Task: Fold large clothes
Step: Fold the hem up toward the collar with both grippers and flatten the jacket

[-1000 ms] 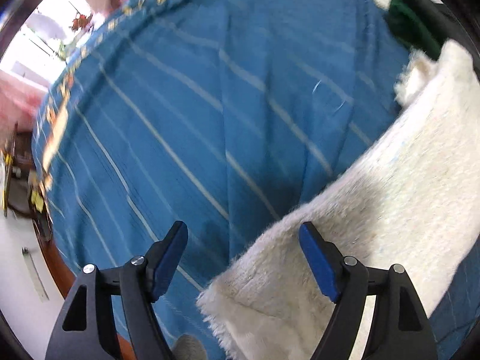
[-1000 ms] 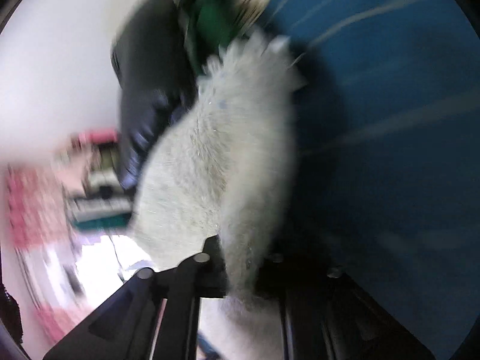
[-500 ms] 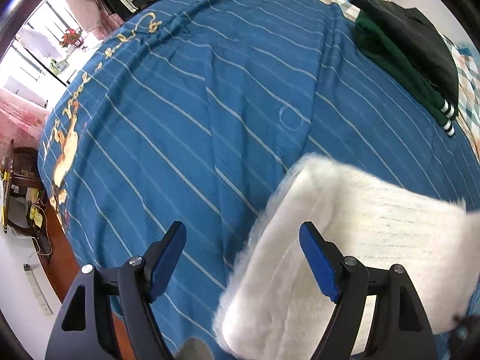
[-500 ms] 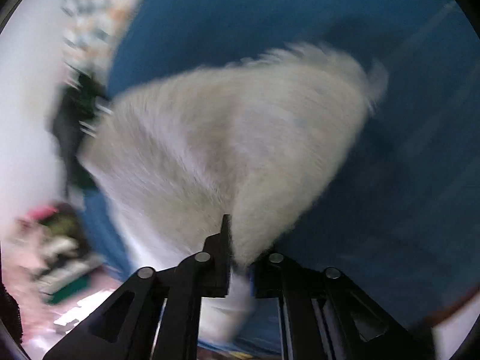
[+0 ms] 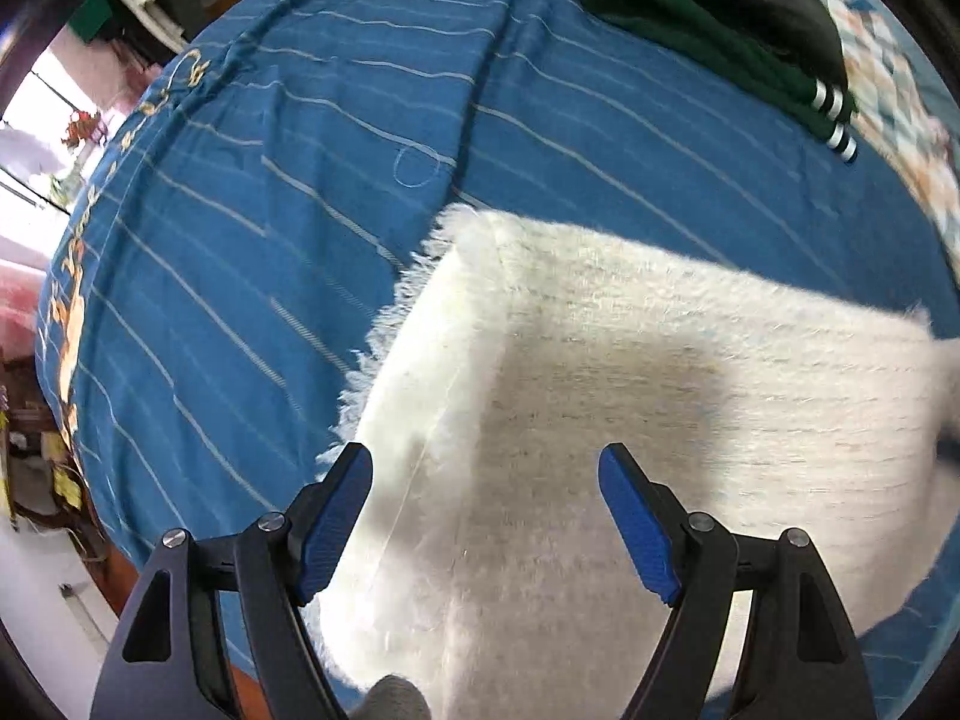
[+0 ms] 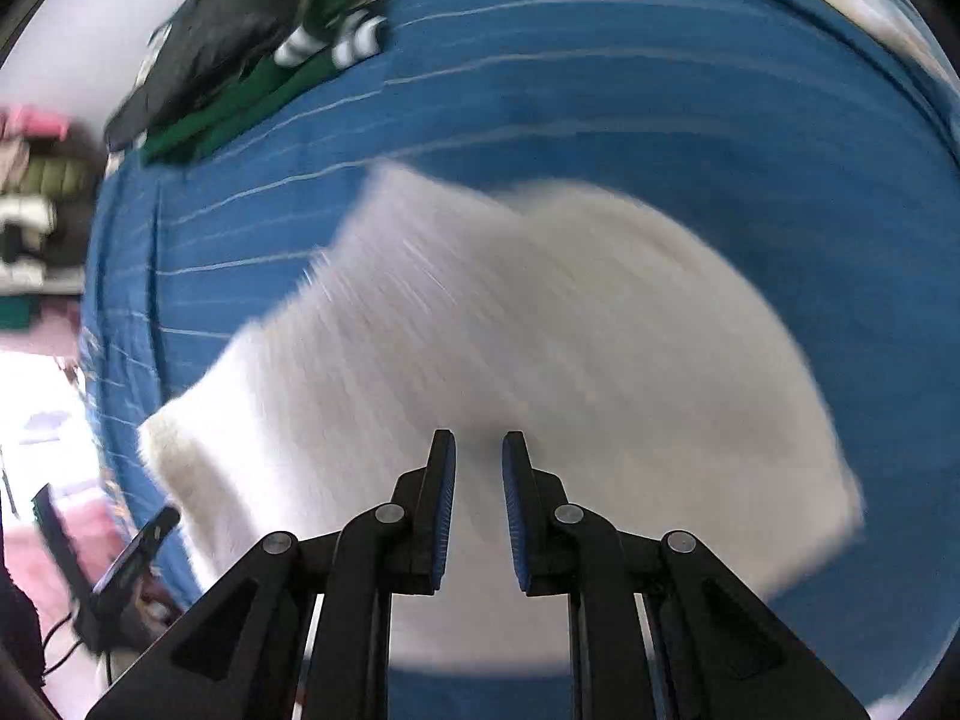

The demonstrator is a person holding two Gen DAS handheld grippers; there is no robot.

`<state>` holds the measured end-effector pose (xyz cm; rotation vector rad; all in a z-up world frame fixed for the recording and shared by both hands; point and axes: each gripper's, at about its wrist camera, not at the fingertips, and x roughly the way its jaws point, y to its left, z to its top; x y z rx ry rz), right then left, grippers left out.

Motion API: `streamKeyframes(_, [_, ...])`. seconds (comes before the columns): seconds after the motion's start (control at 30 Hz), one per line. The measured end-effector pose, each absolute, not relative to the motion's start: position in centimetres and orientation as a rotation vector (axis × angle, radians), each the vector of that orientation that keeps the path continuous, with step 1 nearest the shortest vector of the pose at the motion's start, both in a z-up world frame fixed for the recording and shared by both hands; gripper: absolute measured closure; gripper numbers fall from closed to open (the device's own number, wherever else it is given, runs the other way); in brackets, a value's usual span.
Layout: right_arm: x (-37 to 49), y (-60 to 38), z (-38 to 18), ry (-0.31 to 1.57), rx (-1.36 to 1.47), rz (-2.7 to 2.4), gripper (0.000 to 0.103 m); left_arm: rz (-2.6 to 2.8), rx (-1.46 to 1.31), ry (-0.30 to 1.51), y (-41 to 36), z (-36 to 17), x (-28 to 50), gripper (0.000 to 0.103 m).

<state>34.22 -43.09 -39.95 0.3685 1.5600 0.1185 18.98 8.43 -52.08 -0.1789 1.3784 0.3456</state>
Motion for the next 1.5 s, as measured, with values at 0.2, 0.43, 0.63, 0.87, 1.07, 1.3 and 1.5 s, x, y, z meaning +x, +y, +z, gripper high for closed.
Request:
streamKeyframes(0.2, [39.3,-41.7,-45.5,1.605,0.331,0.072,0.086,0.37,-0.141,1.39,8.9,-57.1,18.6,0.013])
streamKeyframes(0.43, [42.3,-42.6,-45.6,1.726,0.306,0.135,0.086,0.361,-0.238,1.337,10.9,-57.9,18.5,0.0])
streamKeyframes(0.63, [42.5,-45.3,-45.6,1.762,0.423,0.105,0.085,0.373,-0.257,1.374,11.9,-56.4,19.7,0.0])
streamKeyframes(0.87, [39.8,-40.0,-42.2,1.675,0.28,0.27,0.085,0.279,-0.31,1.274,7.0,-50.4,22.3,0.0])
streamKeyframes(1.07, [42.0,-38.9,-46.2,1.685,0.292,0.245,0.087,0.204,-0.217,1.302,1.3,-50.8,23.8,0.0])
streamKeyframes(1.3, [36.2,-49.9,-38.1,1.449,0.529,0.174,0.009,0.079,-0.107,1.317,-4.9,-50.8,24.5,0.0])
streamKeyframes(1.5, [25.2,-60.6,-41.3,1.46,0.821,-0.029,0.009,0.093,-0.03,1.394,-8.4,-55.2,24.9,0.0])
